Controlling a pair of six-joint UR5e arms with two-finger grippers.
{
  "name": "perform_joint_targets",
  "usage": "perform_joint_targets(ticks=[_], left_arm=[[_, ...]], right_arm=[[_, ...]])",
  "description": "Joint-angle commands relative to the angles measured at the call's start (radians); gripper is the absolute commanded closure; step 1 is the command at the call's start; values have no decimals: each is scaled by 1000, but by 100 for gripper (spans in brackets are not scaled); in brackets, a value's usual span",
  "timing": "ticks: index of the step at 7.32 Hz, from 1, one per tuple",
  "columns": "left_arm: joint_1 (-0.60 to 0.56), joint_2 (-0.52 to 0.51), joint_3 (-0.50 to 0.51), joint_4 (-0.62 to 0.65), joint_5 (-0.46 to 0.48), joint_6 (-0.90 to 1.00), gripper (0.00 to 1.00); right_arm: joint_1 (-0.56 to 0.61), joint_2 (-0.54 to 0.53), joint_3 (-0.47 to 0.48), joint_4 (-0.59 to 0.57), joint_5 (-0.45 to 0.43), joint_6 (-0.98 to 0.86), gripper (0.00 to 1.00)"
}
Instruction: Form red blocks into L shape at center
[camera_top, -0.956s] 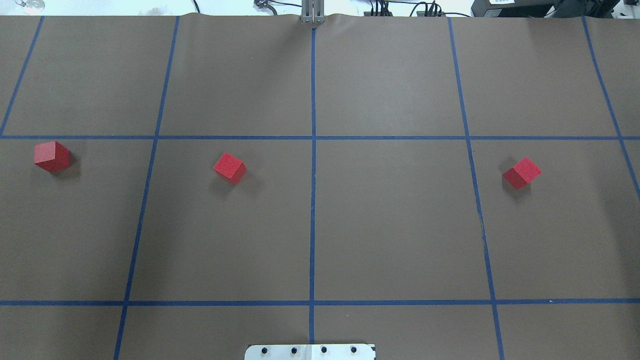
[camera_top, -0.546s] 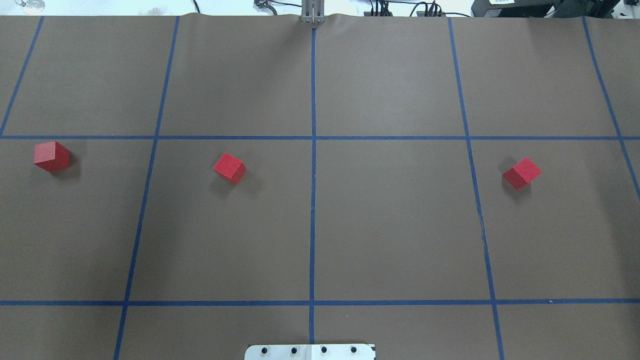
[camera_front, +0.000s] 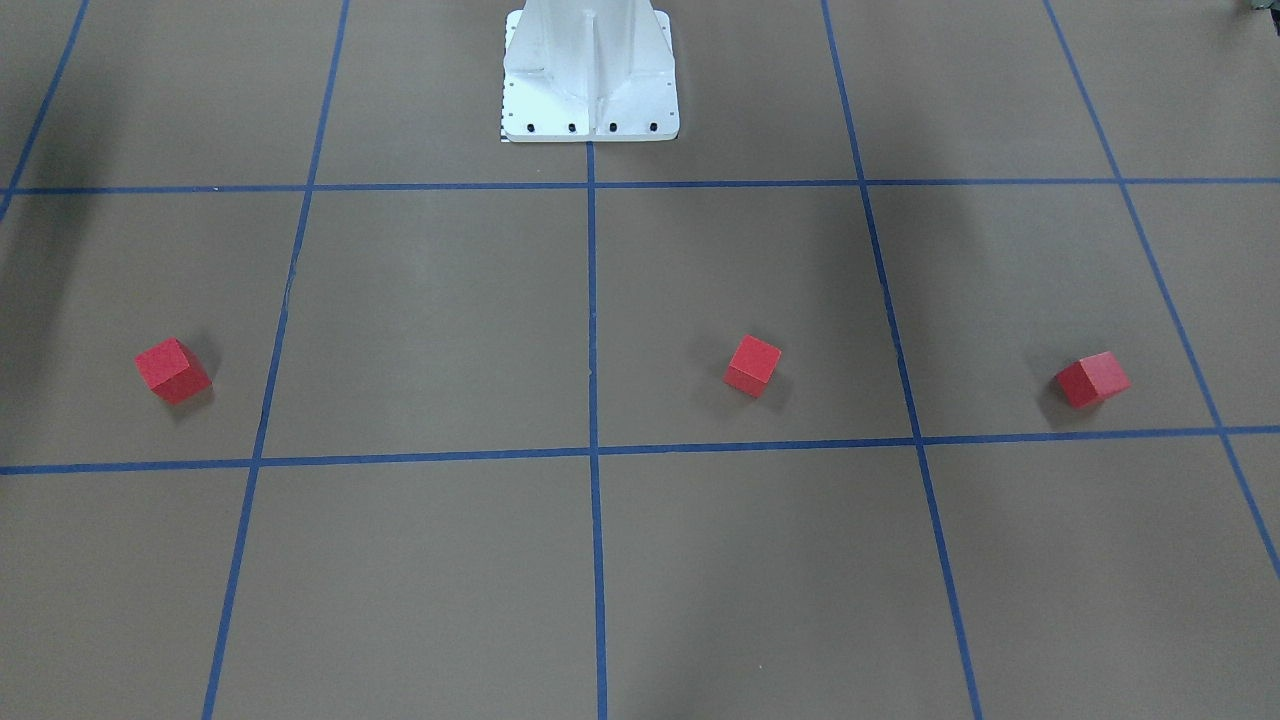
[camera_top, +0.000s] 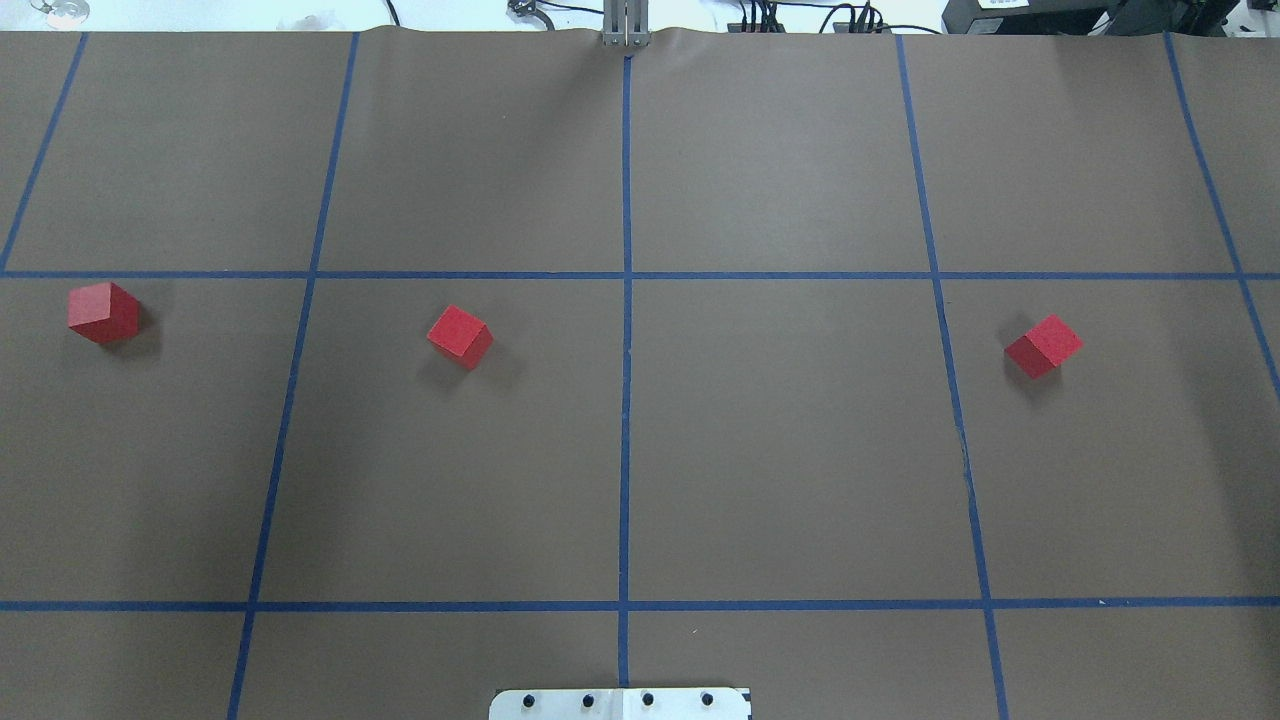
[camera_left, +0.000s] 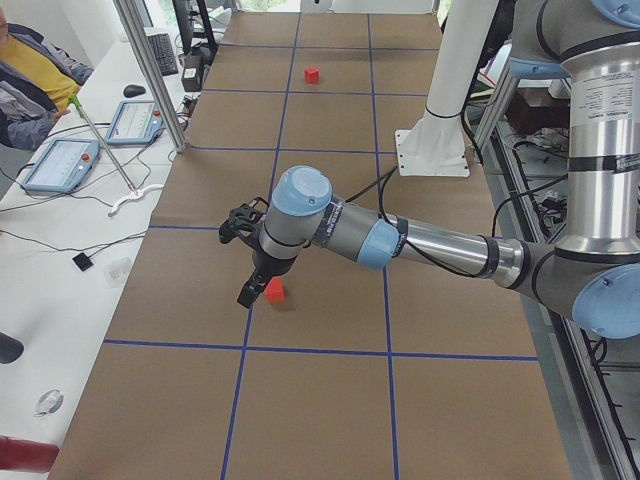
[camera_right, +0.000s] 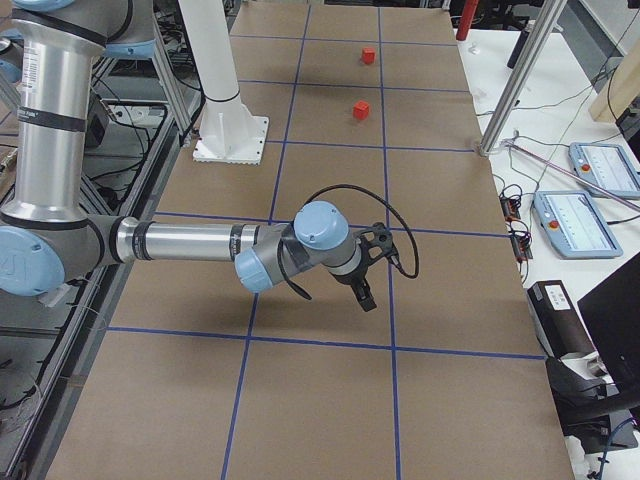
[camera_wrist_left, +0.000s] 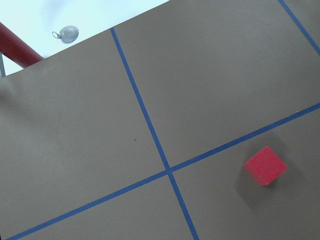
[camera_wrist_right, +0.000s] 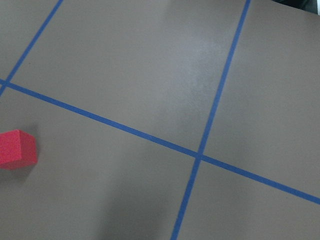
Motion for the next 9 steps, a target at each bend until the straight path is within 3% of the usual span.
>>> perform_joint_targets(ticks=[1,4,6,9], left_arm=[[5,1,17,-36,-1,0,0],[8,1,18,-36,-1,0,0],[11,1,21,-36,-1,0,0],[12,1,25,-36,-1,3,0]], right_arm=[[-166,58,0,24,-2,111,1],[-397,168,-38,27,-38,202,1],[-503,169,-50,24,-288,245,0],[-594,187,-76,20,-301,292,1]])
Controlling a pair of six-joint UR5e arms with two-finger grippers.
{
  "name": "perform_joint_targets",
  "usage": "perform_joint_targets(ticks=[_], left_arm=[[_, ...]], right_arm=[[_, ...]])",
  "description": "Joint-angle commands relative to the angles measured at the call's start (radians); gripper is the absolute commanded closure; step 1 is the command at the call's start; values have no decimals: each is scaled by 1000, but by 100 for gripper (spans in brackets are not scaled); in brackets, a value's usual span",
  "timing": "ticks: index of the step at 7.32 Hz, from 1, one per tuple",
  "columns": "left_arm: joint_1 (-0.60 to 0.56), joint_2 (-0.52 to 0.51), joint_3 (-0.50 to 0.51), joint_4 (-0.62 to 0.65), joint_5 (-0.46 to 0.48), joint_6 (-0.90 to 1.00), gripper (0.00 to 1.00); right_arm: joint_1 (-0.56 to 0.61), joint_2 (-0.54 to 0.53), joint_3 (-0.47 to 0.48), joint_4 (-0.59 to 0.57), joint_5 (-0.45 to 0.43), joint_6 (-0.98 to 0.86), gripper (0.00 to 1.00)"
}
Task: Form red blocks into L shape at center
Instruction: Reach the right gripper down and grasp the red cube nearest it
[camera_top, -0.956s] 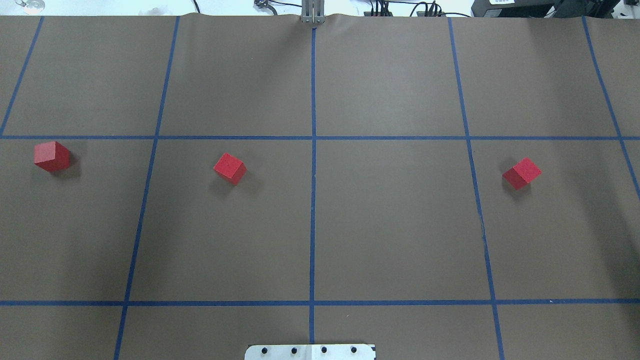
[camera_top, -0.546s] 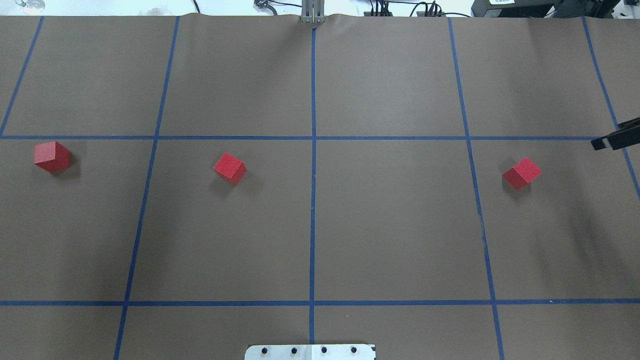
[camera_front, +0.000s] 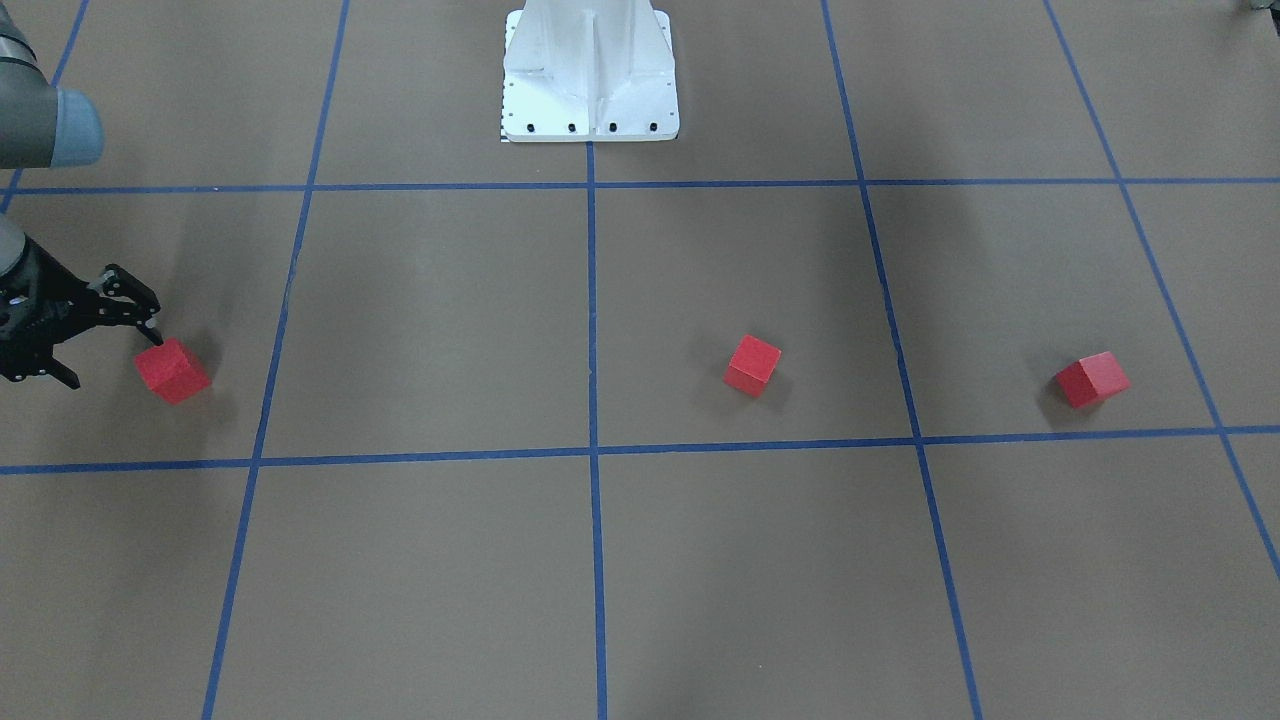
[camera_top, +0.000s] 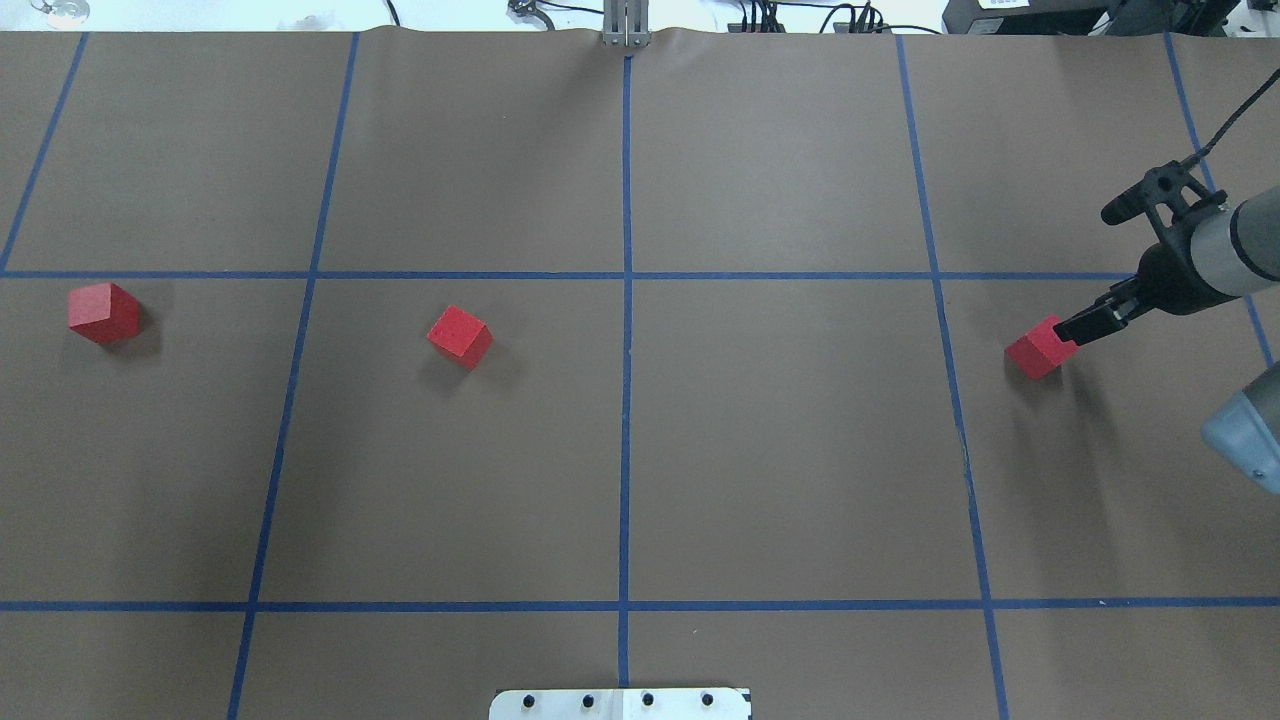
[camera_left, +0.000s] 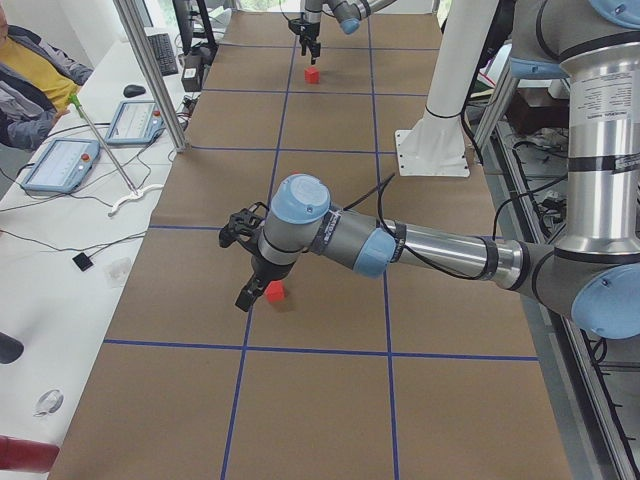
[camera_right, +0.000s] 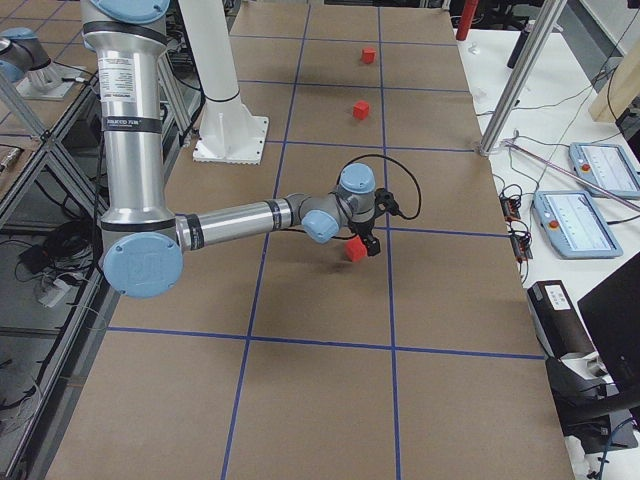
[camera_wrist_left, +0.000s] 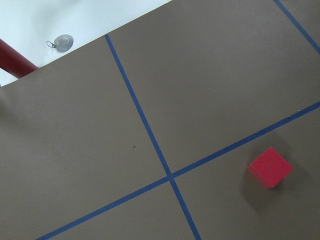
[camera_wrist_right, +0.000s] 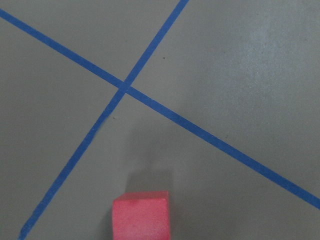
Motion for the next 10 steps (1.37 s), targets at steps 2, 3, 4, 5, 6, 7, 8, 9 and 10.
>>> perform_joint_targets(ticks=[2,3,4,5,6,7,8,9,10], left_arm=[[1,0,1,-3,0,0,0],[1,0,1,-9,0,0,0],[1,0,1,-9,0,0,0],[1,2,1,-9,0,0,0],[1,2,1,-11,0,1,0],[0,2,1,-11,0,1,0],[0,2,1,-11,0,1,0],[1,2,1,-11,0,1,0],[1,2,1,-11,0,1,0]], right_arm=[[-57,-9,-9,-3,-26,33,3],[-62,-3,-20,-5,-26,33,11],[-64,2,-33,-5,-24,33,17],[-65,2,-33,-7,-23,35,22],[-67,6,-33,-10,-23,35,27],[-67,8,-33,-11,-23,36,34],[-67,10,-33,-11,-21,67,52],[-65,23,-30,-11,-18,134,76],[-65,46,-21,-11,-13,207,93]])
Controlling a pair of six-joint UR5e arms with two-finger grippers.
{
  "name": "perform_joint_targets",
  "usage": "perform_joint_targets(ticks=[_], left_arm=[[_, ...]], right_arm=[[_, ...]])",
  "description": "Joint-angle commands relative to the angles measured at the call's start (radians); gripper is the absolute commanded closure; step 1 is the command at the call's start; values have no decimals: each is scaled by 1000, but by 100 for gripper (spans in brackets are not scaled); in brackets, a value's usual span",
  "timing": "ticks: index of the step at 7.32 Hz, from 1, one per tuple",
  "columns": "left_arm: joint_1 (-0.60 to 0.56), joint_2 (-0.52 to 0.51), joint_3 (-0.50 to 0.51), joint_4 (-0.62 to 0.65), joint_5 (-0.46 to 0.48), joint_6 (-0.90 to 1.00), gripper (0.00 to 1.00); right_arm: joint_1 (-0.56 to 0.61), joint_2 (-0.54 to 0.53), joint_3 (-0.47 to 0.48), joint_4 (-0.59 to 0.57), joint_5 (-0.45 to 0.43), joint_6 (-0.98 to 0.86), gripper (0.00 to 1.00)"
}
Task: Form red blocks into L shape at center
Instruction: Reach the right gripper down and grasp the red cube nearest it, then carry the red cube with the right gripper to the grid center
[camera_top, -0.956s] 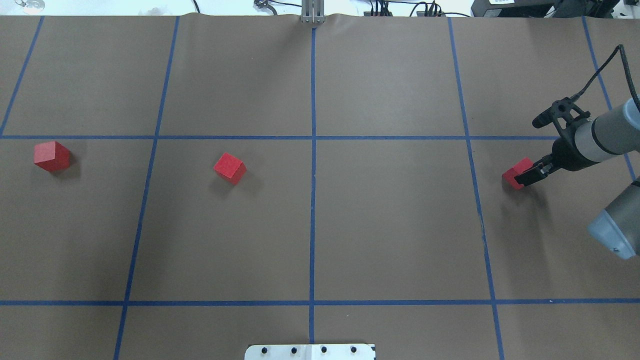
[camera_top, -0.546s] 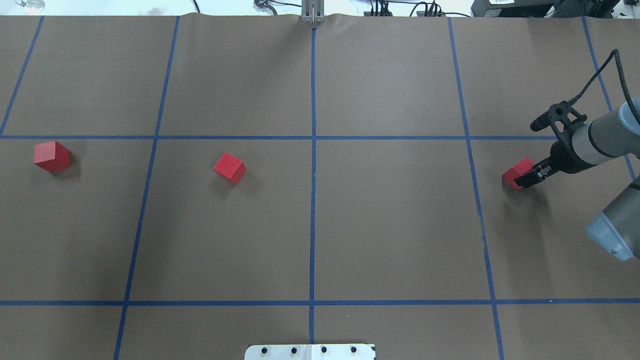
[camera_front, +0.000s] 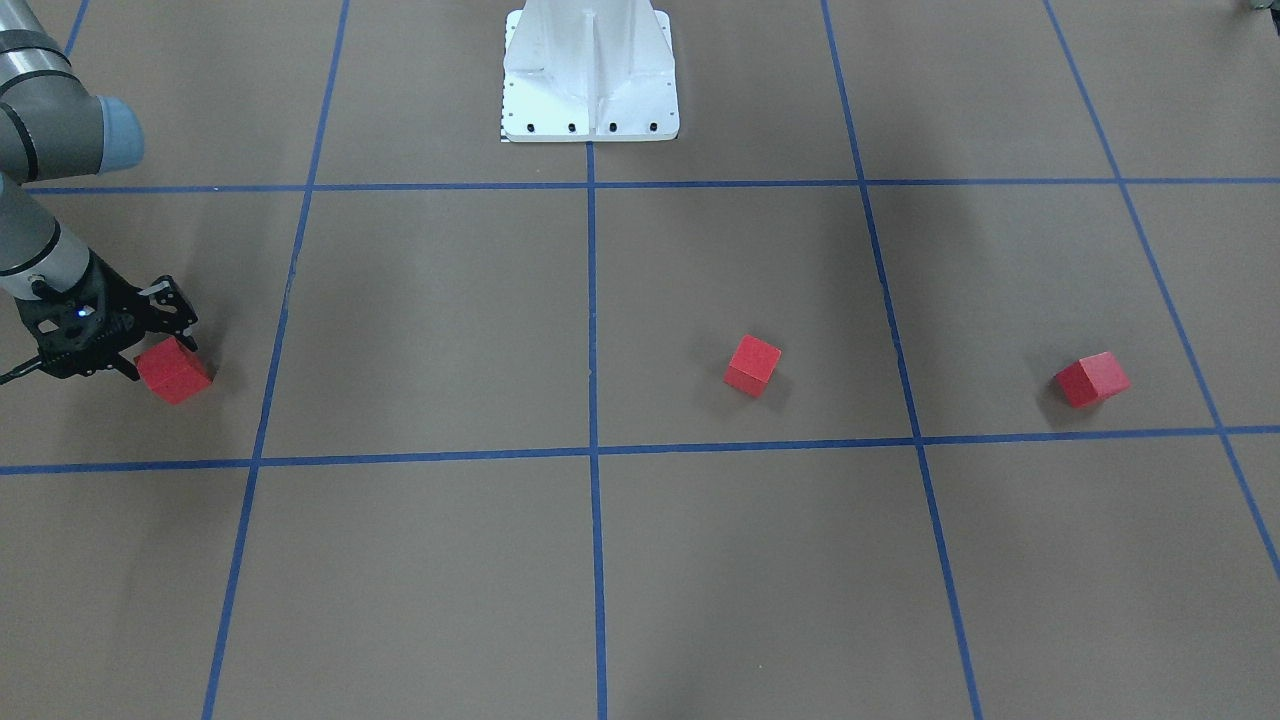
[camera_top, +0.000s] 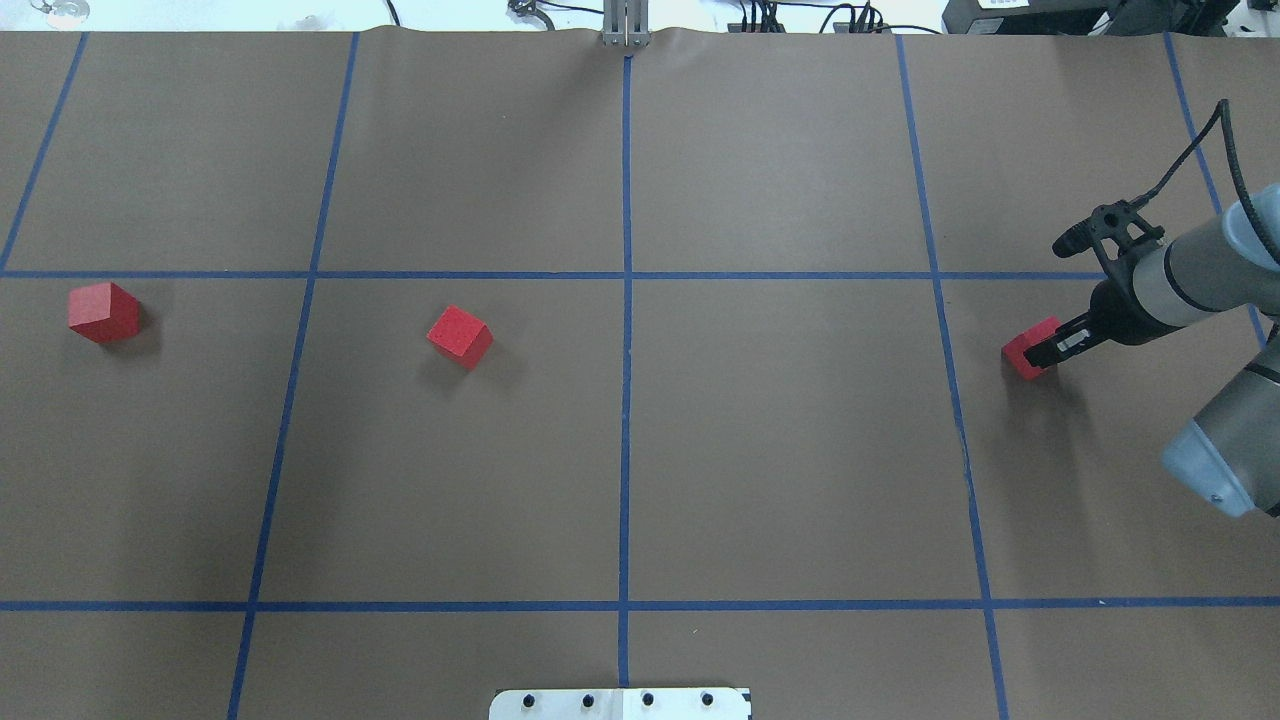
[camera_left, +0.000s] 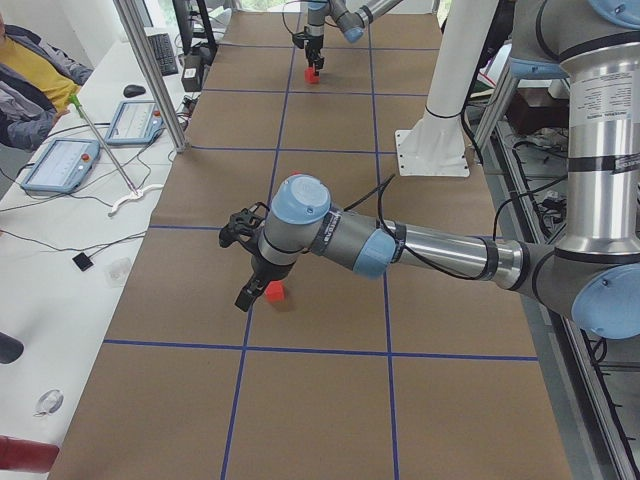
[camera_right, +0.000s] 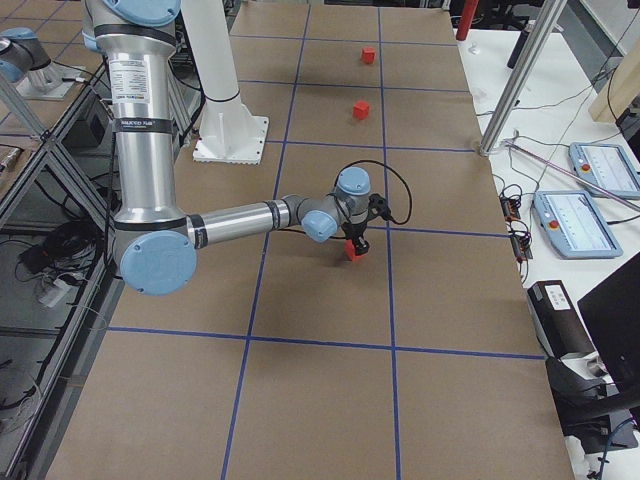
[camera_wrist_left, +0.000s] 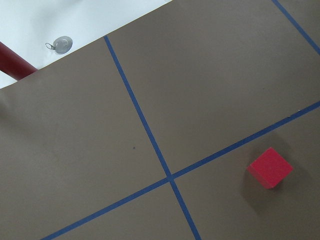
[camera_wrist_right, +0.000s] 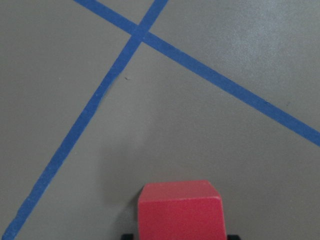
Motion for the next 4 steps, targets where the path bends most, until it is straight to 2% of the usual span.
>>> perform_joint_targets(ticks=[1,2,4], left_arm=[[1,0,0,0,0,0,0],[-1,0,0,0,0,0,0],[1,0,0,0,0,0,0]], right_arm=[[1,55,13,-3,6,178,98],[-2,122,46,-97,17,284,100],[-80,307,171,-462,6,420,100]])
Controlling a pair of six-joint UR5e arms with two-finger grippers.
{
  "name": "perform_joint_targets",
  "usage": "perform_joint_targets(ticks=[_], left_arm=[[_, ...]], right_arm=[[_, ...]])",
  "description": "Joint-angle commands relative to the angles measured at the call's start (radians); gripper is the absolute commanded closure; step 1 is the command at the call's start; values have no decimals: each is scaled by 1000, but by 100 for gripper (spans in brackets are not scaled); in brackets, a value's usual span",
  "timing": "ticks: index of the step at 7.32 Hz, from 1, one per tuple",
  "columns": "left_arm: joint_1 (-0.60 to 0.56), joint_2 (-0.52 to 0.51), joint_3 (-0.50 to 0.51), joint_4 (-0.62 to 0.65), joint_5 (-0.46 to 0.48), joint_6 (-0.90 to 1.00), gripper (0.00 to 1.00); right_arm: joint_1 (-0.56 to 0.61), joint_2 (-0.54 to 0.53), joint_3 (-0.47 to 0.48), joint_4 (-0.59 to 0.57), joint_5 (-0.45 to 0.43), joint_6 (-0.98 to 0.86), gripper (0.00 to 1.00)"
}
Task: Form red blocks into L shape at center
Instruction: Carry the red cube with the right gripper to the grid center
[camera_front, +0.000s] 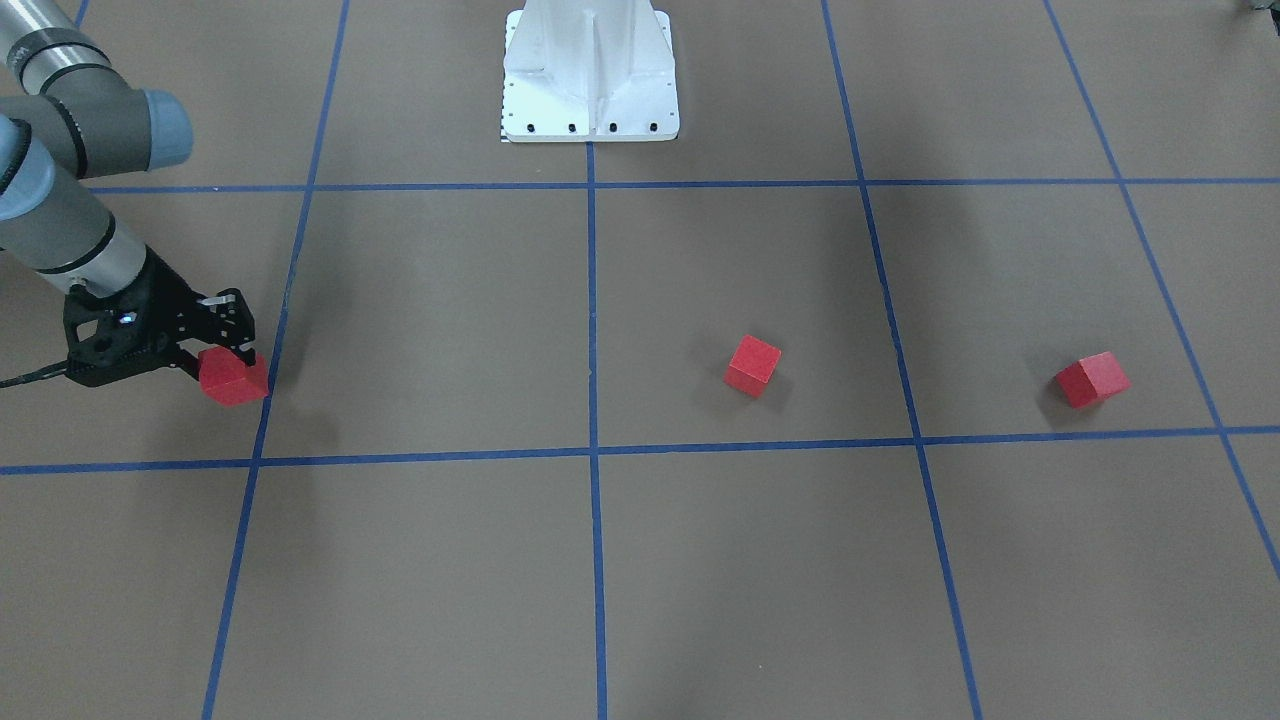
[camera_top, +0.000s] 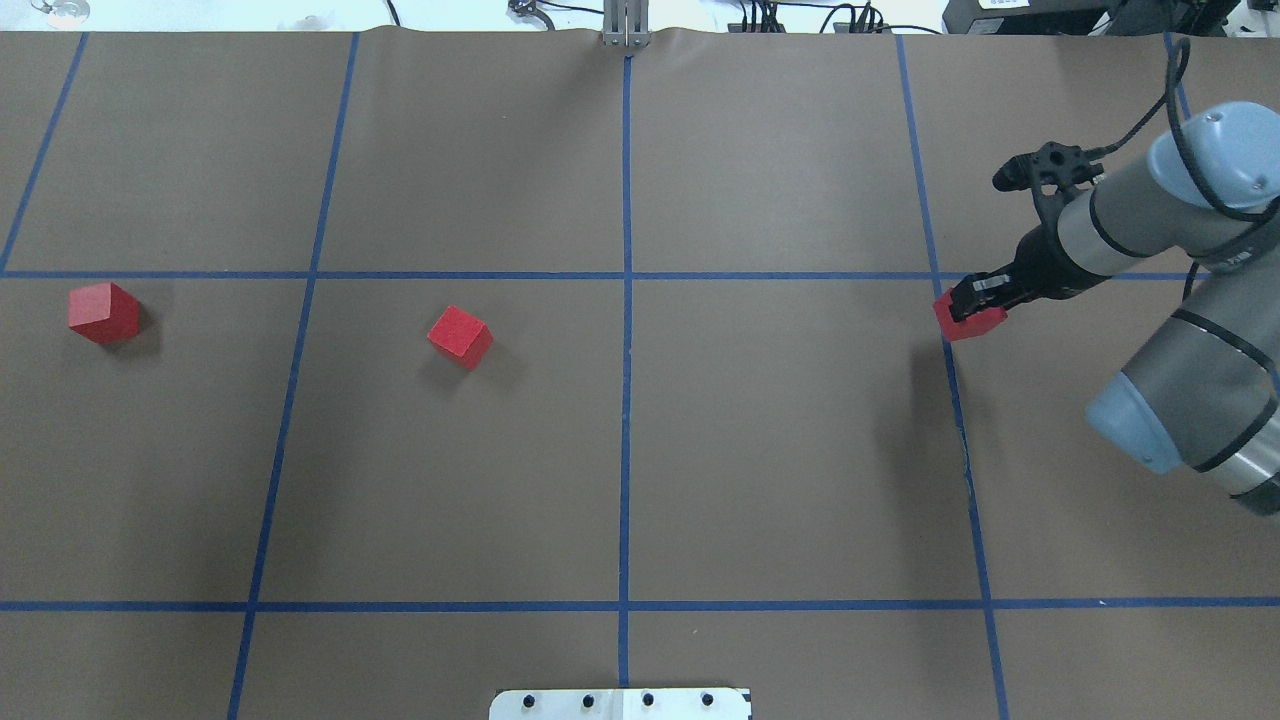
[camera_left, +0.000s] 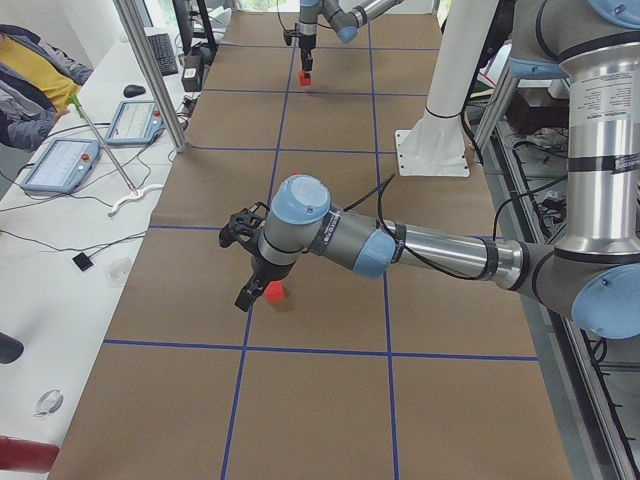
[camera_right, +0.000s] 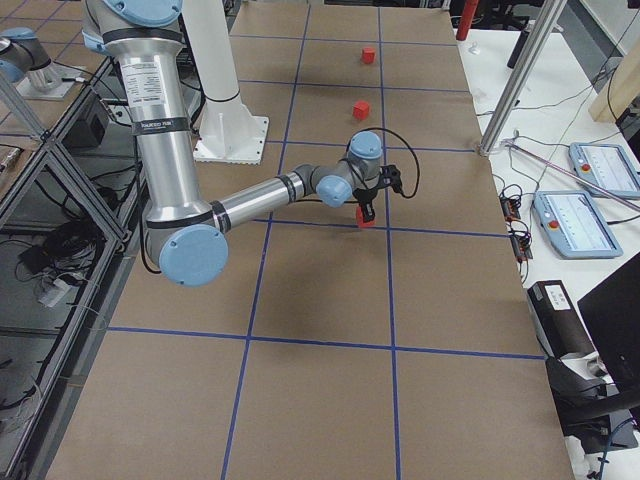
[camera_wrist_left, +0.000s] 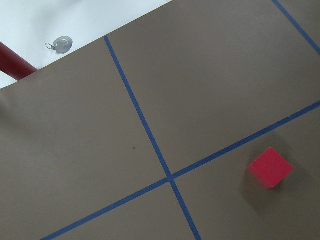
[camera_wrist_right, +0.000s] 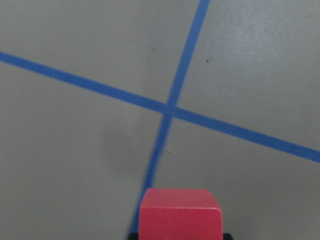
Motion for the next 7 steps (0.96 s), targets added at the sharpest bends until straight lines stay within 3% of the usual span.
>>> perform_joint_targets(ticks=[1,3,5,7], left_arm=[[0,0,0,0,0,-2,0],[2,0,0,2,0,-2,0],[2,0,2,2,0,-2,0],[2,0,2,2,0,-2,0]], right_arm=[[-142,230,62,-264,-47,291,100],[-297,356,36,-270,-163,541,100],[-406,513,-115,-270,-290,668,100],[-472,616,-253,-266,-358,703,98]])
